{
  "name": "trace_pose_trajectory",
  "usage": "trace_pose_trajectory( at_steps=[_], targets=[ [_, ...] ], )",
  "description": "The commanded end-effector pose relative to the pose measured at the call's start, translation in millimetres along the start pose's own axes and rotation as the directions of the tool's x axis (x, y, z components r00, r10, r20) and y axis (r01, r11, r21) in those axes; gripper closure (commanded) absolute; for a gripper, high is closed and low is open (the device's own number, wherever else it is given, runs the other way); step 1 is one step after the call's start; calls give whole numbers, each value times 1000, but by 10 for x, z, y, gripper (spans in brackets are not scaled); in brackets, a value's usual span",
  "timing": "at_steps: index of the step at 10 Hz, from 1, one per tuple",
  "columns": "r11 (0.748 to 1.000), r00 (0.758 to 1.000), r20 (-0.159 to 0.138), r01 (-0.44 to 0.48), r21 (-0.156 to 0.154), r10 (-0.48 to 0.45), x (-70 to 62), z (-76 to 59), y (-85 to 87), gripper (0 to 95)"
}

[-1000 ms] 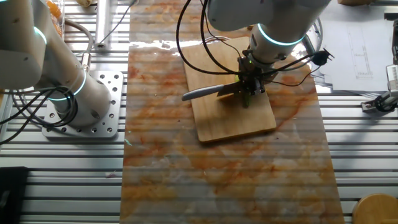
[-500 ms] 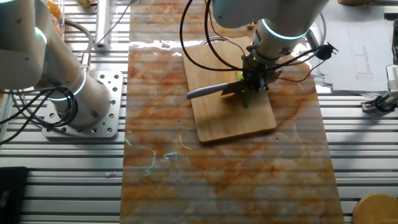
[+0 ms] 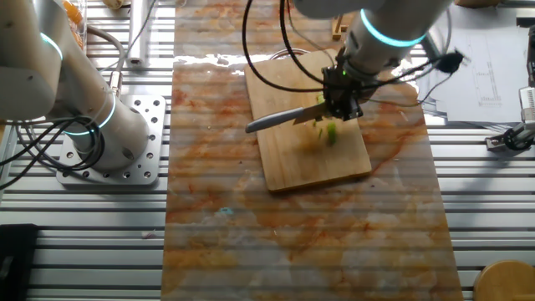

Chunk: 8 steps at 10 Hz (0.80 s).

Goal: Chop the scallions

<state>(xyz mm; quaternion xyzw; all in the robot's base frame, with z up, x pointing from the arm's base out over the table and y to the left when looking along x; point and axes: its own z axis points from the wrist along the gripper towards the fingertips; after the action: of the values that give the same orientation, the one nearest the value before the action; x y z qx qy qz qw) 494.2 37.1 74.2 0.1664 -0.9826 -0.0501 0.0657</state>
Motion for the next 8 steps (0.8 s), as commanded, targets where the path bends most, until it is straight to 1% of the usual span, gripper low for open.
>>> trace_pose_trajectory(
  at_steps=[1, 3, 5, 6, 8],
  targets=[
    [1000, 1000, 12, -18, 10, 18, 15, 51, 45, 950],
    [1000, 1000, 16, -26, 13, 26, -12, 111, 81, 950],
    [999, 1000, 14, -22, 30, 21, -7, 115, 67, 950],
    [999, 1000, 13, -14, 43, 13, -14, 86, 4, 950],
    [999, 1000, 11, -13, 45, 13, -53, 40, -126, 950]
  ],
)
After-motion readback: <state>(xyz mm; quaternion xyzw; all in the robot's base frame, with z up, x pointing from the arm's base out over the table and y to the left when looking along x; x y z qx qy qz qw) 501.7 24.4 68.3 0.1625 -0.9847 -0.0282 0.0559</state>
